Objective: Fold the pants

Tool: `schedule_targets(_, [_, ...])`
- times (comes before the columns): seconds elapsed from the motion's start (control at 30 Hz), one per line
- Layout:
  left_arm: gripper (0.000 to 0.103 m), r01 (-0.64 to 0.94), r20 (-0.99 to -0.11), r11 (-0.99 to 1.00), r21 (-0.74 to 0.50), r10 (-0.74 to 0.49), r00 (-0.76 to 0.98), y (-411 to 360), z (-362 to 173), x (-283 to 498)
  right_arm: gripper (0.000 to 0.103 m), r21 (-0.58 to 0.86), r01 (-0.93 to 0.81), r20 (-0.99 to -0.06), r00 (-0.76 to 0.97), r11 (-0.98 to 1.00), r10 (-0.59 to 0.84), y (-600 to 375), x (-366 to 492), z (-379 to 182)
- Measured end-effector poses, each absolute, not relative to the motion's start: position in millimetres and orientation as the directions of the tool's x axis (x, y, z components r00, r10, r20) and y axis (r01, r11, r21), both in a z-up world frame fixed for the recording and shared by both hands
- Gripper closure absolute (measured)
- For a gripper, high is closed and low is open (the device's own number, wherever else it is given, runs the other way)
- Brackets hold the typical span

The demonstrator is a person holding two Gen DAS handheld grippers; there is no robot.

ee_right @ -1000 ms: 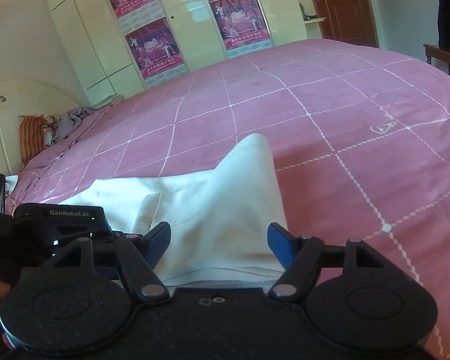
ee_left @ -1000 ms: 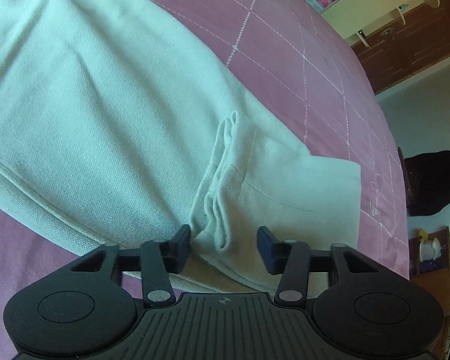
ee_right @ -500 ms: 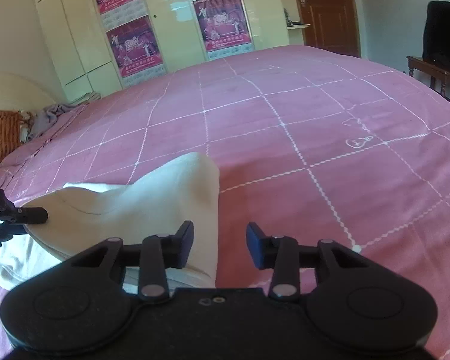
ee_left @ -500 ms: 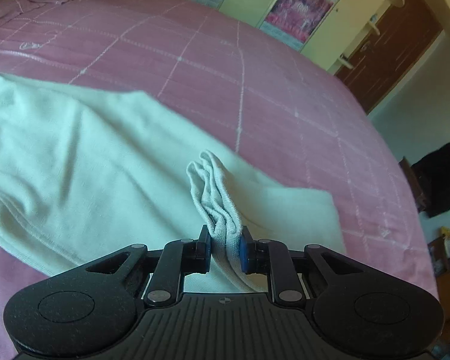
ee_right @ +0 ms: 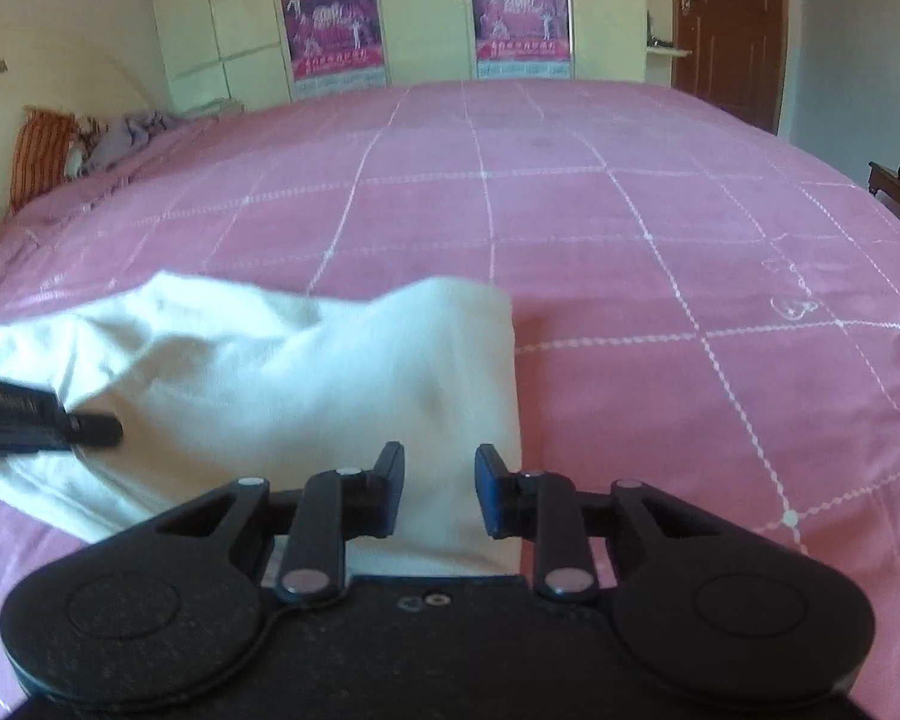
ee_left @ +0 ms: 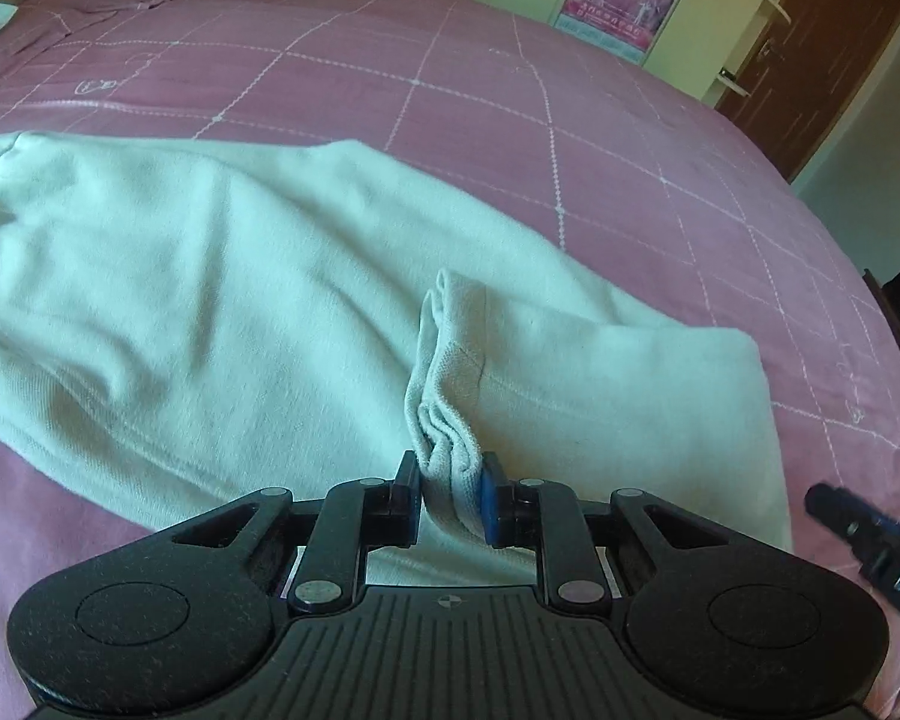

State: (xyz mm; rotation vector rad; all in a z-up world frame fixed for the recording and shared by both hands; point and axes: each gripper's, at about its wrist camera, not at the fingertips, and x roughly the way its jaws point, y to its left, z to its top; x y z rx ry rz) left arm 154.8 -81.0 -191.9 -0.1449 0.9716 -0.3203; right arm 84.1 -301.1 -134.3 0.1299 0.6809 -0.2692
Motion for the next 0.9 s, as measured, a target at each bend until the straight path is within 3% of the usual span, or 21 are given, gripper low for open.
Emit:
schedule_targets(0.1, [0.081, 0.180, -0.790, 0.947, -0.267, -0.322, 0.522, -73.3, -206.8, 148.7, 0.076, -0.010, 0.266, -0.658, 0.724, 0.964, -0.206, -295.8, 92.4, -142.6])
schedule_targets(0.17, [0.080, 0.183, -0.796, 0.952, -0.247, -0.307, 0.521, -77.0, -203.7, 149.6, 0.075, -0.027, 0.235, -0.767, 0.618, 0.972, -0.170, -297.7, 104.8, -173.8])
schedule_targets(0.5, [0.080, 0.211, -0.655, 0.951, -0.224, -0.308, 0.690, -79.3, -129.8, 142.8, 0.074, 0.035, 0.236, -0.685, 0.713, 0.971, -0.148, -299.5, 114.5, -137.6])
schedule_targets(0.73, [0.080, 0.263, -0.760, 0.936, -0.235, -0.346, 0.550, -113.9, -166.7, 170.1, 0.075, 0.029, 0.269, -0.664, 0.725, 0.963, -0.183, -298.9, 153.8, -136.2])
schedule_targets(0.8, [0.081, 0.247, -0.811, 0.947, -0.203, -0.305, 0.500, -120.5, -192.9, 177.4, 0.074, 0.025, 0.279, -0.686, 0.703, 0.960, -0.187, -299.9, 163.1, -146.8])
schedule_targets(0.9, [0.081, 0.288, -0.800, 0.940, -0.181, -0.311, 0.514, -121.5, -209.0, 172.1, 0.073, -0.055, 0.240, -0.755, 0.625, 0.969, -0.197, -296.9, 171.7, -184.4])
